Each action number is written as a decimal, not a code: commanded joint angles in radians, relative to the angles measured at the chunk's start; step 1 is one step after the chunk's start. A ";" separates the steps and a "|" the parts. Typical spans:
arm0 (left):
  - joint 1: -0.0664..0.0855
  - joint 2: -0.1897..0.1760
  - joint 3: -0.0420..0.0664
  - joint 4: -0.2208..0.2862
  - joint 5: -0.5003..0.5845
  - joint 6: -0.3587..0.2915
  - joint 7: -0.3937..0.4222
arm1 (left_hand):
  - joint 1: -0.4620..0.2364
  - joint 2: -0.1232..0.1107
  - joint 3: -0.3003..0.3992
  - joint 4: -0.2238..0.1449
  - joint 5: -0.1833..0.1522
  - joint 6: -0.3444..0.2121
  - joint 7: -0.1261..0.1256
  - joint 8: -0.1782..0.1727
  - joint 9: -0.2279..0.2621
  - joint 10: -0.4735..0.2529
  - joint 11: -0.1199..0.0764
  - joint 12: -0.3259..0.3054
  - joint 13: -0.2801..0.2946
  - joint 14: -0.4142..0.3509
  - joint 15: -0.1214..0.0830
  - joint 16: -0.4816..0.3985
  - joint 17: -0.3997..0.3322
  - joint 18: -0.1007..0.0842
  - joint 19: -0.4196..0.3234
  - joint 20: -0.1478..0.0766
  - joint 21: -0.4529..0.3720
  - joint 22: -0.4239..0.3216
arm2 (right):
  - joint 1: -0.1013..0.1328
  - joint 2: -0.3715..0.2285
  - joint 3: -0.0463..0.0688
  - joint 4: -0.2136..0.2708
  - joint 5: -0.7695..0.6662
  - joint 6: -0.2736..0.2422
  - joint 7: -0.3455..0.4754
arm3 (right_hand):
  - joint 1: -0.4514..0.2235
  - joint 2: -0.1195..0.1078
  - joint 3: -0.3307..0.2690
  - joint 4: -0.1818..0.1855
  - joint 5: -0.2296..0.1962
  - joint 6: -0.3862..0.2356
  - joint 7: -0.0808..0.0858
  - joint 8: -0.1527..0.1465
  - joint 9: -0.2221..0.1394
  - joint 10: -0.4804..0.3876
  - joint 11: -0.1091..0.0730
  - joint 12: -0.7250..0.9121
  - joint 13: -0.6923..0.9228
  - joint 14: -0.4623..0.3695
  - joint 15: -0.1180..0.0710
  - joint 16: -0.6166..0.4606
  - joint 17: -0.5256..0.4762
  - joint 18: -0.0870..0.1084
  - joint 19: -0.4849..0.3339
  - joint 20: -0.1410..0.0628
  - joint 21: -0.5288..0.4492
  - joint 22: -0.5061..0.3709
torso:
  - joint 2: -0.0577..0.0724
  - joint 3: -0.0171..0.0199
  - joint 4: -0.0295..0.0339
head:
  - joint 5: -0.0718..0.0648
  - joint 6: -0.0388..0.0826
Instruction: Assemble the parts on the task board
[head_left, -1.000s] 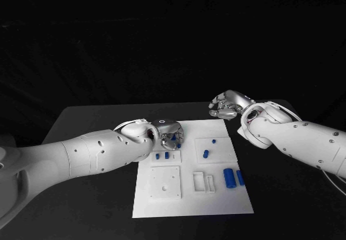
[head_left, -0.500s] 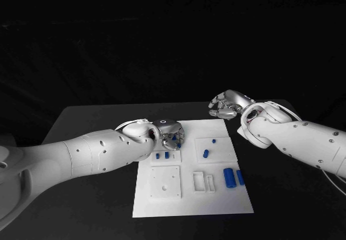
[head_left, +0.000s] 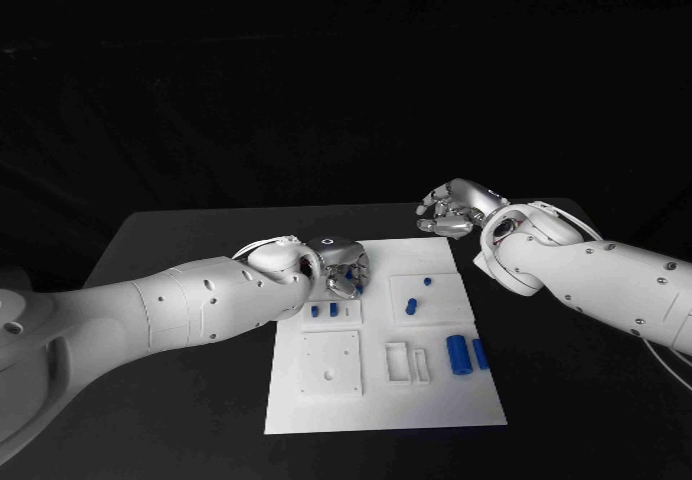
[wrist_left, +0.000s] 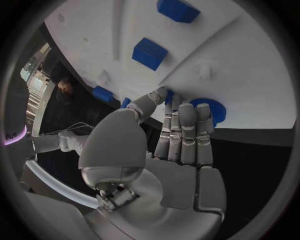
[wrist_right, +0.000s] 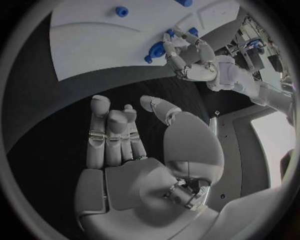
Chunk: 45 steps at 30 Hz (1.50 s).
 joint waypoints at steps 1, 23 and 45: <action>-0.009 0.000 -0.005 -0.008 -0.002 0.053 -0.014 | 0.001 0.016 0.000 0.000 0.000 0.010 -0.002 0.007 -0.001 0.012 -0.001 -0.006 0.002 0.006 -0.004 0.006 0.002 0.008 0.008 -0.025 0.006 0.020 | 0.000 0.001 0.001 0.001 0.001 -0.005 0.008 | -0.001 0.006 0.000 -0.004 0.005 -0.004 0.008 -0.001 -0.001 0.010 0.000 -0.005 -0.001 0.000 -0.001 -0.005 -0.002 0.014 -0.005 -0.001 -0.005 -0.002 | 0.000 0.0011 -0.0001 | 0.001 0.000; -0.012 -0.032 -0.001 0.015 0.057 -0.066 0.040 | -0.005 0.057 0.005 -0.012 0.003 0.073 -0.022 0.027 0.011 0.093 -0.031 -0.018 0.025 0.068 -0.035 0.077 0.024 0.015 0.063 -0.059 0.065 0.020 | 0.000 -0.001 0.001 0.001 0.001 -0.009 0.011 | -0.002 0.006 -0.001 -0.004 0.006 -0.003 0.008 0.000 -0.001 0.011 0.000 -0.005 -0.003 0.001 -0.002 -0.006 -0.002 0.014 -0.005 -0.001 -0.006 -0.002 | 0.000 0.0005 -0.0003 | -0.001 0.003; -0.005 -0.112 0.091 0.077 0.257 0.040 0.030 | -0.008 0.066 0.009 -0.017 -0.004 0.072 -0.022 0.023 0.012 0.098 -0.032 -0.030 0.028 0.074 -0.036 0.077 0.021 0.016 0.066 -0.062 0.070 0.018 | 0.000 -0.002 0.001 -0.010 0.004 -0.008 0.009 | -0.002 0.007 -0.002 -0.006 0.007 -0.004 0.008 0.000 -0.001 0.012 0.000 -0.005 -0.006 0.002 -0.002 -0.007 -0.003 0.014 -0.004 -0.001 -0.007 -0.002 | -0.001 -0.0010 0.0037 | 0.008 0.014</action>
